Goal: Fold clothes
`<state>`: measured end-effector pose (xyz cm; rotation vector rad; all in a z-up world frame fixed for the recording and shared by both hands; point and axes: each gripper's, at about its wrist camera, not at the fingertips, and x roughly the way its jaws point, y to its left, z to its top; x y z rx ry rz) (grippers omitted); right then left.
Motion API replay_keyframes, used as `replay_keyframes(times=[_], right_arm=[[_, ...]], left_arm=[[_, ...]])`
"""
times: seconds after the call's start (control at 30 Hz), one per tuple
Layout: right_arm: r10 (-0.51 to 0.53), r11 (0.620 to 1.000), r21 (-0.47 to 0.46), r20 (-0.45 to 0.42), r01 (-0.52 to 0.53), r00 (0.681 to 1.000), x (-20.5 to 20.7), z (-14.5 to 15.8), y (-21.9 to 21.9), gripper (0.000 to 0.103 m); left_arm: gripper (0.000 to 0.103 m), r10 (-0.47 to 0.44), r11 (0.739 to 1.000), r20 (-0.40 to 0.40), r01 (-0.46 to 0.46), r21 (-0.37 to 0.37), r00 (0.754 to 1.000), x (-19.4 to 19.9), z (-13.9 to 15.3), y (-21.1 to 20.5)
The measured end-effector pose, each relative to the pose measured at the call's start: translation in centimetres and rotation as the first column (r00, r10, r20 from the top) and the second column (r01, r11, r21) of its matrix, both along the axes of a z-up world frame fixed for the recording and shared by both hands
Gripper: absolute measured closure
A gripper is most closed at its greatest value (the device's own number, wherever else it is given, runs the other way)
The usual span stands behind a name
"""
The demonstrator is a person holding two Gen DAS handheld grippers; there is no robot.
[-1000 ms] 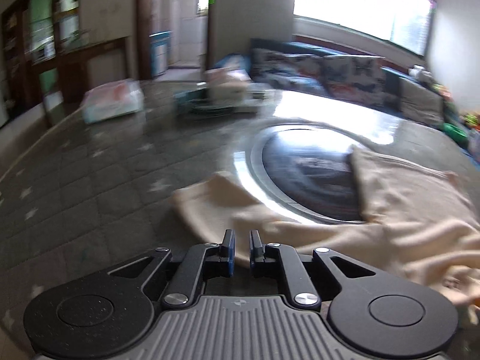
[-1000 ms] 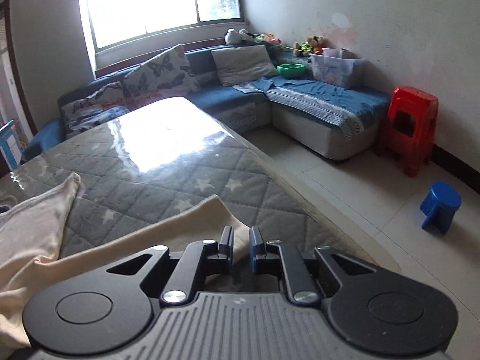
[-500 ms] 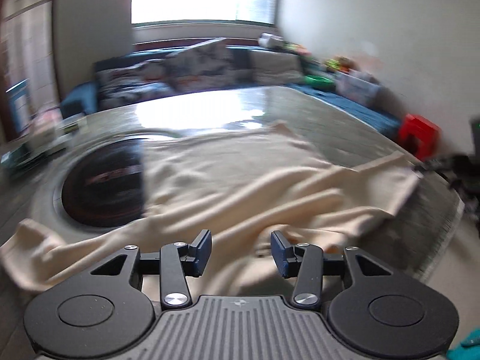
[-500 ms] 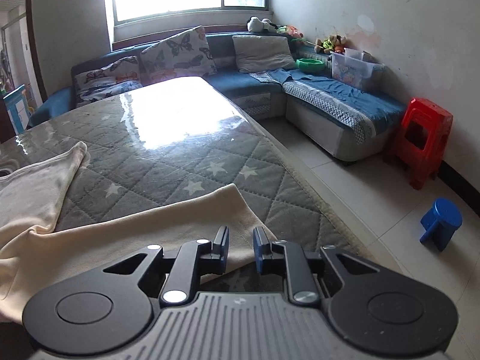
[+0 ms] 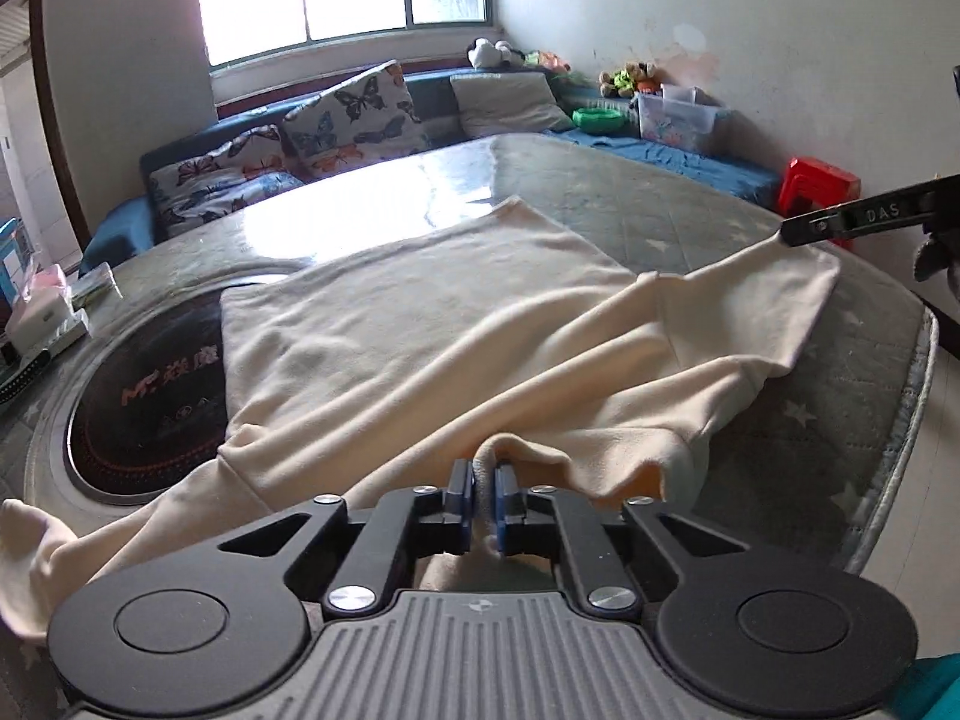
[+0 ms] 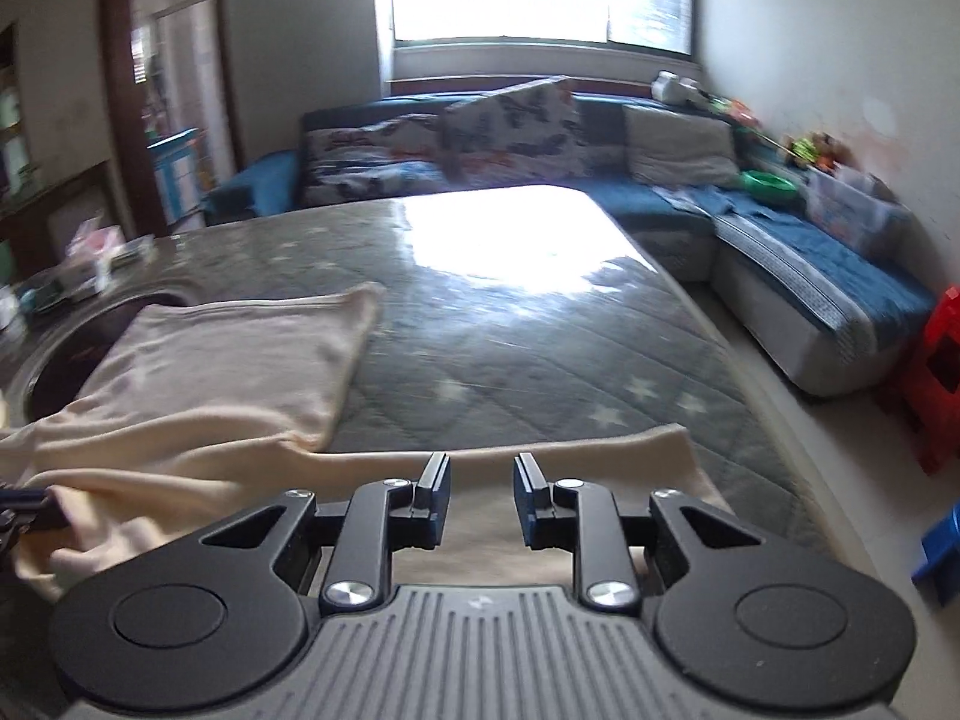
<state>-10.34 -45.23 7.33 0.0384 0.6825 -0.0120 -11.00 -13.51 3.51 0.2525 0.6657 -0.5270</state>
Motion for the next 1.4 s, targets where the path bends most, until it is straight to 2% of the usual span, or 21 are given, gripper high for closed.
replay_keyframes(times=[0.2,0.37,0.47,0.5,0.67,0.8,0.87,0.9,1.0,1.13,1.2,1.33,1.4], right_arm=[[0.214,0.977,0.017,-0.002,-0.214,0.977,0.4,1.6,4.8,0.08],[0.412,0.911,-0.022,-0.038,-0.413,0.911,0.0,1.0,9.7,0.08],[0.486,0.87,-0.047,-0.072,-0.49,0.871,-0.1,-0.4,12.1,0.081],[0.497,0.864,-0.043,-0.084,-0.502,0.864,-0.1,-0.8,12.5,0.081],[0.568,0.812,-0.038,-0.173,-0.582,0.804,-0.7,-3.0,14.1,0.081],[0.588,0.787,-0.08,-0.205,-0.612,0.783,-1.9,-3.5,14.1,0.081],[0.594,0.781,-0.08,-0.208,-0.619,0.777,-2.0,-3.2,13.9,0.081],[0.595,0.782,-0.08,-0.202,-0.618,0.778,-2.0,-3.0,13.7,0.081],[0.548,0.823,-0.085,-0.144,-0.562,0.824,-0.4,-1.9,12.8,0.081],[0.473,0.872,-0.093,-0.089,-0.481,0.876,2.3,-1.7,11.8,0.081],[0.441,0.889,-0.09,-0.091,-0.448,0.893,3.5,-2.3,11.3,0.08],[0.341,0.93,-0.098,-0.124,-0.354,0.932,6.2,-4.0,9.6,0.081],[0.309,0.946,-0.065,-0.114,-0.318,0.944,6.6,-4.1,8.6,0.082]], left_arm=[[0.097,-0.054,0.998,0.024,0.054,-0.03,0.998,-2.9,1.6,0.9],[0.096,-0.107,0.994,0.005,0.107,0.03,0.994,-3.9,0.3,0.6],[0.096,-0.103,0.994,-0.035,0.104,0.028,0.994,-3.2,-0.4,0.5],[0.093,-0.108,0.994,-0.043,0.109,0.019,0.993,-3.0,-0.3,0.7],[0.092,-0.123,0.992,-0.028,0.122,-0.029,0.992,-2.4,1.5,1.6],[0.092,-0.06,0.995,-0.016,0.059,-0.082,0.998,-0.7,2.4,1.9],[0.092,-0.026,0.996,-0.041,0.023,-0.086,0.999,0.6,1.5,1.5],[0.092,-0.018,0.996,-0.063,0.013,-0.088,0.998,1.2,0.9,1.2],[0.092,-0.022,0.997,-0.112,0.013,-0.082,0.994,2.0,-0.9,0.3],[0.092,-0.069,0.995,-0.096,0.062,-0.074,0.993,0.6,-1.5,-0.3],[0.091,-0.085,0.994,-0.096,0.078,-0.078,0.992,0.2,-1.4,-0.1],[0.081,-0.107,0.992,-0.078,0.102,-0.071,0.991,-0.6,-1.6,0.0],[0.078,-0.111,0.992,-0.079,0.105,-0.07,0.991,-0.6,-1.5,0.0]])
